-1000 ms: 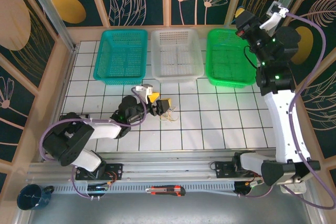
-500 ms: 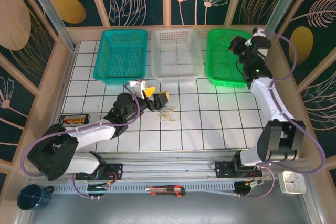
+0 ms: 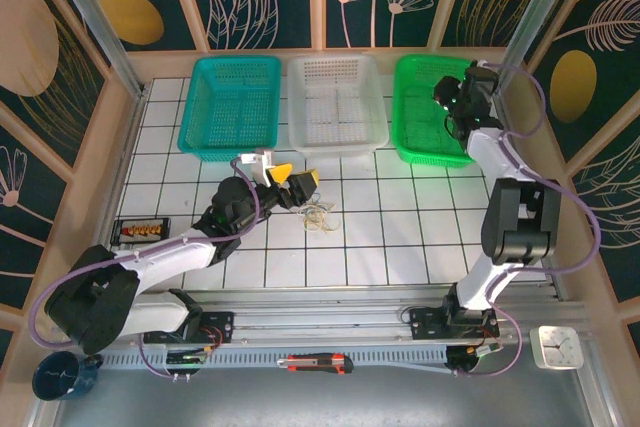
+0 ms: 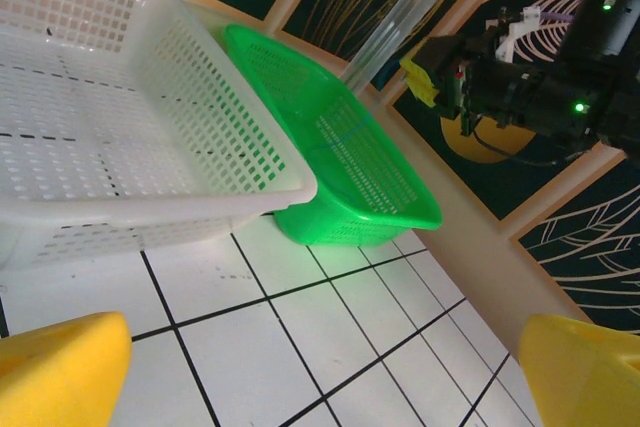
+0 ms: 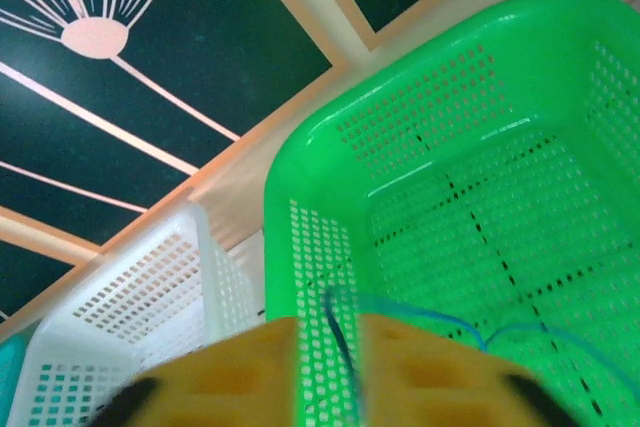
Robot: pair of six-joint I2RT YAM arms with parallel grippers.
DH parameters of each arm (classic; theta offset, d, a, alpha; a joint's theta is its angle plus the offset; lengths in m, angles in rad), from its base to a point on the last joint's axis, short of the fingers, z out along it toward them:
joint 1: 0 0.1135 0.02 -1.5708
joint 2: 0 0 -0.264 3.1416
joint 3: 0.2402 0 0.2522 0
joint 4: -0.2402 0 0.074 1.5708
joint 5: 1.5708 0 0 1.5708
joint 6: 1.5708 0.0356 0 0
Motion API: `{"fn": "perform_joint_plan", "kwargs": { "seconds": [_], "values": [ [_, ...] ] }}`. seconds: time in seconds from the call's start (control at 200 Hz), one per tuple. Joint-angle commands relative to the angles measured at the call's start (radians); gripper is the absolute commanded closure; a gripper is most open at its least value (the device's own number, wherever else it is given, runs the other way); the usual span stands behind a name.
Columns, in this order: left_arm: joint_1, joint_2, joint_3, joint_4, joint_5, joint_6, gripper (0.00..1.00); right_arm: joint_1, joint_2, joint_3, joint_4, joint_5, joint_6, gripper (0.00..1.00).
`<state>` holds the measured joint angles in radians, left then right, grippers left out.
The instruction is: Untangle the cables
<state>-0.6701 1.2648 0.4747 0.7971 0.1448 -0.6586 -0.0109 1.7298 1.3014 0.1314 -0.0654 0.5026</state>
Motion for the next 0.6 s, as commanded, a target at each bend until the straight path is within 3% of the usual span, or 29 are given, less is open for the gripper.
{"fn": "perform_joint_plan", "kwargs": {
  "seconds": [0.0,0.075,0.145,0.455,0.596],
  "values": [
    [-0.004,-0.011,0.007,-0.012,-0.007,-0.023,0.01,-0.009,0.05,0.051,-0.021,-0.071,-0.038,0.43],
    [-0.004,-0.012,0.005,-0.022,-0.005,-0.022,0.01,-0.003,0.014,-0.007,0.02,-0.086,-0.033,0.31],
    [-0.003,-0.01,0.003,-0.024,-0.004,-0.022,0.01,-0.003,-0.041,-0.078,0.067,-0.102,-0.016,0.26],
    [-0.005,0.008,-0.016,-0.027,-0.006,-0.026,0.01,0.042,-0.305,-0.292,0.095,-0.116,0.032,0.26],
    [-0.003,0.014,-0.024,-0.017,-0.004,-0.032,0.01,0.048,-0.317,-0.296,0.063,-0.072,0.003,0.26]
  ]
}}
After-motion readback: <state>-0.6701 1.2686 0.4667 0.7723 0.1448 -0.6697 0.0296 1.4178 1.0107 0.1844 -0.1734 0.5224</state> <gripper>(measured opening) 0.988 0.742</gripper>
